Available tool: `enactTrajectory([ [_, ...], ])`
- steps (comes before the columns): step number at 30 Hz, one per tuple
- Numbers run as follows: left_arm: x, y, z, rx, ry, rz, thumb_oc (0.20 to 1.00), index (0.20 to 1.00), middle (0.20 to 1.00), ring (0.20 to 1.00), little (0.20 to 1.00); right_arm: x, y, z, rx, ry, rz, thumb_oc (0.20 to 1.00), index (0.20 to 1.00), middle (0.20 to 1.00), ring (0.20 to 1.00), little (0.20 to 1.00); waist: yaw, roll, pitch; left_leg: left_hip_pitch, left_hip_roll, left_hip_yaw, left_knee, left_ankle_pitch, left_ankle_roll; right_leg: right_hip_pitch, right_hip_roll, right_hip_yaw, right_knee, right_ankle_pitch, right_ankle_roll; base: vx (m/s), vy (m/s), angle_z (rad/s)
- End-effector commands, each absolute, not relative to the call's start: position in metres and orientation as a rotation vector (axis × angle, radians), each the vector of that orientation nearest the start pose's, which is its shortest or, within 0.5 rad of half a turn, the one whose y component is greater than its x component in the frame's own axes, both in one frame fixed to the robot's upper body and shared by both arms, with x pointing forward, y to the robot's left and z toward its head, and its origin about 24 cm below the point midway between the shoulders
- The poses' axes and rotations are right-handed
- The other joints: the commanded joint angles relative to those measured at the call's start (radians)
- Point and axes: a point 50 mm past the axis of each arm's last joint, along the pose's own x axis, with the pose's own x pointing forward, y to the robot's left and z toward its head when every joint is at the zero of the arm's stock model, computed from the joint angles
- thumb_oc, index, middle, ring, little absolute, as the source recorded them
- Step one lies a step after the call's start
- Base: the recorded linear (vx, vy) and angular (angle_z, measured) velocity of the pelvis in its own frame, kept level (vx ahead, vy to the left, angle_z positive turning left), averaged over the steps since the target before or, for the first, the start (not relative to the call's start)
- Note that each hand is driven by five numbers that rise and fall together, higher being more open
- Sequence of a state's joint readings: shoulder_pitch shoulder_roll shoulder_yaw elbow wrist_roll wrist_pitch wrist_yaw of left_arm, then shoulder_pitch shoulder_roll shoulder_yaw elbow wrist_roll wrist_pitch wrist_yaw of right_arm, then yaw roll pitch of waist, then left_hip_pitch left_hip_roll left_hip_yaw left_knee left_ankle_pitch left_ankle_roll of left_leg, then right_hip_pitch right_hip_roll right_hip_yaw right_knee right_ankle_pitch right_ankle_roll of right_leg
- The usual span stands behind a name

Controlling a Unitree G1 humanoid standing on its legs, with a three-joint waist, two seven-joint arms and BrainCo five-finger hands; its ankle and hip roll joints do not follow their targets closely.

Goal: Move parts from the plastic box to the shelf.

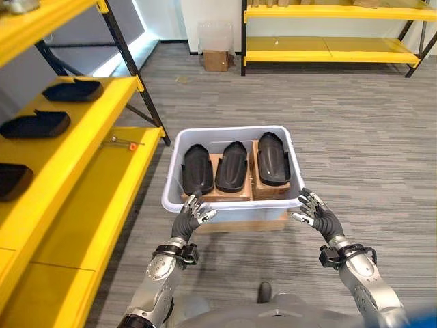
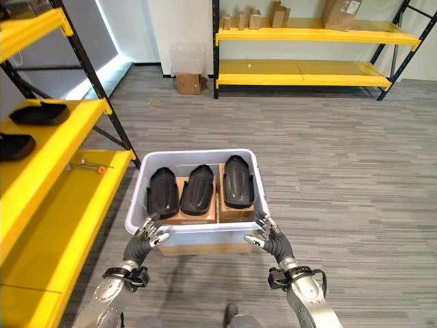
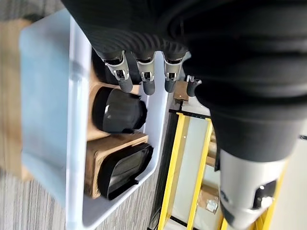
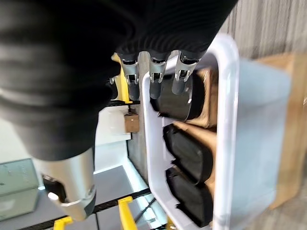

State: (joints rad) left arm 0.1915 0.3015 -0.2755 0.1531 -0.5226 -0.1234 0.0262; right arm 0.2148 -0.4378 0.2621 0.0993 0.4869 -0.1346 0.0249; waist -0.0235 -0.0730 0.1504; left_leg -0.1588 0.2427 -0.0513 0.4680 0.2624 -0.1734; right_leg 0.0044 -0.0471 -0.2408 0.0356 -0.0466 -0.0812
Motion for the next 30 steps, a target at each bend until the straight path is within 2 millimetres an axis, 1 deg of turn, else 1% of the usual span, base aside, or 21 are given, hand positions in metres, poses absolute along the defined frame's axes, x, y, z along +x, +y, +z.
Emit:
enactTrajectory([
  [1,0.202,0.178,-0.008,-0.216,0.183,-0.082,1.0,1.0,1.0,1.0,1.0,0.198,-0.192,0.004,0.098,0.148,0.141,1.0,1.0,1.0,1.0,1.0,-0.001,0.027,-0.022,0.116,-0.004,0.12,-0.268,-0.18,0.069,0.013,-0.077,0.058,0.006,0.017,0.148,0.21,0.148,0.28],
  [2,0.202,0.177,-0.008,-0.213,0.183,-0.087,1.0,1.0,1.0,1.0,1.0,0.198,-0.194,0.003,0.09,0.15,0.137,1.0,1.0,1.0,1.0,1.0,0.002,0.029,-0.023,0.122,-0.001,0.119,-0.332,-0.182,0.065,0.018,-0.083,0.062,0.002,0.015,0.157,0.15,0.176,0.18],
  [3,0.202,0.176,-0.007,-0.203,0.179,-0.093,1.0,1.0,1.0,1.0,1.0,0.199,-0.196,0.004,0.08,0.144,0.126,1.0,1.0,1.0,1.0,1.0,0.003,0.035,-0.023,0.103,0.008,0.124,-0.388,-0.172,0.056,0.023,-0.093,0.064,0.001,0.007,0.167,0.13,0.174,0.14],
  [4,0.203,0.177,-0.007,-0.198,0.177,-0.093,1.0,1.0,1.0,1.0,1.0,0.199,-0.198,0.004,0.076,0.145,0.118,1.0,1.0,1.0,1.0,1.0,0.003,0.039,-0.021,0.092,0.014,0.13,-0.405,-0.159,0.048,0.025,-0.102,0.066,0.007,0.003,0.174,0.13,0.194,0.07],
  [5,0.203,0.177,-0.006,-0.2,0.174,-0.089,1.0,1.0,1.0,1.0,1.0,0.198,-0.198,0.003,0.083,0.151,0.114,1.0,1.0,1.0,1.0,1.0,0.002,0.044,-0.02,0.096,0.016,0.133,-0.384,-0.171,0.045,0.023,-0.11,0.073,0.023,-0.008,0.179,0.09,0.127,-0.06],
  [6,0.203,0.177,-0.006,-0.2,0.174,-0.089,1.0,1.0,1.0,1.0,1.0,0.198,-0.198,0.003,0.083,0.151,0.114,1.0,1.0,1.0,1.0,1.0,0.002,0.044,-0.02,0.096,0.016,0.133,-0.384,-0.171,0.045,0.023,-0.11,0.073,0.023,-0.008,0.179,0.14,0.207,-0.38],
  [7,0.204,0.178,-0.006,-0.191,0.169,-0.094,1.0,1.0,1.0,1.0,1.0,0.198,-0.197,0.001,0.09,0.153,0.113,1.0,1.0,1.0,1.0,1.0,0.004,0.051,-0.021,0.082,-0.008,0.114,-0.338,-0.221,0.049,0.034,-0.132,0.087,0.043,-0.014,0.19,0.22,0.373,-0.43],
  [8,0.207,0.18,-0.002,-0.187,0.157,-0.104,1.0,1.0,1.0,1.0,1.0,0.195,-0.195,0.0,0.111,0.159,0.107,1.0,1.0,1.0,1.0,1.0,-0.006,0.053,-0.025,0.097,-0.033,0.155,-0.345,-0.251,0.064,0.036,-0.172,0.086,0.058,0.013,0.211,0.22,0.379,-0.45],
  [9,0.207,0.18,-0.002,-0.187,0.157,-0.104,1.0,1.0,1.0,1.0,1.0,0.195,-0.195,0.0,0.112,0.16,0.107,1.0,1.0,1.0,1.0,1.0,-0.003,0.05,-0.025,0.099,-0.036,0.159,-0.345,-0.252,0.066,0.035,-0.174,0.089,0.059,0.013,0.213,0.2,0.366,-0.1],
  [10,0.208,0.183,0.001,-0.159,0.145,-0.112,1.0,1.0,1.0,1.0,1.0,0.195,-0.193,0.0,0.12,0.158,0.117,1.0,1.0,1.0,1.0,1.0,-0.001,0.04,-0.031,0.107,-0.058,0.181,-0.346,-0.274,0.079,0.037,-0.202,0.104,0.047,0.035,0.231,0.13,0.226,-0.01],
  [11,0.208,0.185,0.002,-0.149,0.142,-0.108,1.0,1.0,1.0,1.0,1.0,0.194,-0.19,-0.001,0.125,0.163,0.122,1.0,1.0,1.0,1.0,1.0,0.001,0.033,-0.032,0.11,-0.073,0.198,-0.345,-0.284,0.087,0.033,-0.219,0.107,0.039,0.047,0.24,0.17,0.322,-0.09],
  [12,0.209,0.188,0.005,-0.133,0.13,-0.103,1.0,1.0,1.0,1.0,1.0,0.197,-0.187,0.001,0.122,0.154,0.133,1.0,1.0,1.0,1.0,1.0,0.007,0.025,-0.03,0.108,-0.088,0.22,-0.343,-0.299,0.094,0.023,-0.242,0.101,0.027,0.07,0.257,0.1,0.219,-0.26],
  [14,0.208,0.189,0.006,-0.129,0.126,-0.104,1.0,1.0,1.0,1.0,1.0,0.198,-0.187,0.002,0.11,0.148,0.134,1.0,1.0,1.0,1.0,1.0,0.011,0.021,-0.029,0.11,-0.093,0.233,-0.345,-0.306,0.101,0.014,-0.253,0.097,0.026,0.088,0.266,0.05,0.103,-0.3],
  [17,0.208,0.19,0.007,-0.124,0.121,-0.107,1.0,1.0,1.0,1.0,1.0,0.203,-0.188,0.009,0.076,0.115,0.131,1.0,1.0,1.0,1.0,1.0,0.011,0.015,-0.022,0.099,-0.098,0.238,-0.344,-0.306,0.103,0.003,-0.261,0.094,0.02,0.108,0.275,0.01,0.023,-0.04],
  [20,0.21,0.189,0.012,-0.128,0.102,-0.11,1.0,1.0,1.0,1.0,1.0,0.213,-0.189,0.022,0.031,0.042,0.114,1.0,1.0,1.0,1.0,1.0,0.011,0.015,-0.018,0.082,-0.103,0.235,-0.346,-0.304,0.104,-0.006,-0.268,0.083,0.008,0.107,0.276,0.0,0.021,0.1],
  [25,0.22,0.184,0.023,-0.132,0.048,-0.125,1.0,1.0,1.0,1.0,1.0,0.241,-0.188,0.055,-0.049,-0.125,0.052,1.0,1.0,1.0,1.0,1.0,0.016,0.017,0.006,0.029,-0.104,0.225,-0.334,-0.297,0.102,-0.052,-0.271,0.079,0.007,0.107,0.275,-0.06,-0.003,0.03],
  [28,0.228,0.18,0.035,-0.14,-0.008,-0.13,1.0,1.0,1.0,1.0,1.0,0.262,-0.181,0.082,-0.077,-0.253,-0.008,1.0,1.0,1.0,1.0,1.0,0.025,0.026,0.038,-0.023,-0.103,0.216,-0.314,-0.292,0.1,-0.099,-0.271,0.081,0.012,0.109,0.272,-0.13,-0.013,-0.07],
  [30,0.232,0.179,0.044,-0.143,-0.051,-0.128,1.0,1.0,1.0,1.0,1.0,0.273,-0.176,0.095,-0.092,-0.311,-0.026,1.0,1.0,1.0,1.0,1.0,0.031,0.031,0.052,-0.047,-0.102,0.212,-0.303,-0.29,0.1,-0.125,-0.273,0.083,0.02,0.111,0.269,-0.09,-0.015,-0.07],
])
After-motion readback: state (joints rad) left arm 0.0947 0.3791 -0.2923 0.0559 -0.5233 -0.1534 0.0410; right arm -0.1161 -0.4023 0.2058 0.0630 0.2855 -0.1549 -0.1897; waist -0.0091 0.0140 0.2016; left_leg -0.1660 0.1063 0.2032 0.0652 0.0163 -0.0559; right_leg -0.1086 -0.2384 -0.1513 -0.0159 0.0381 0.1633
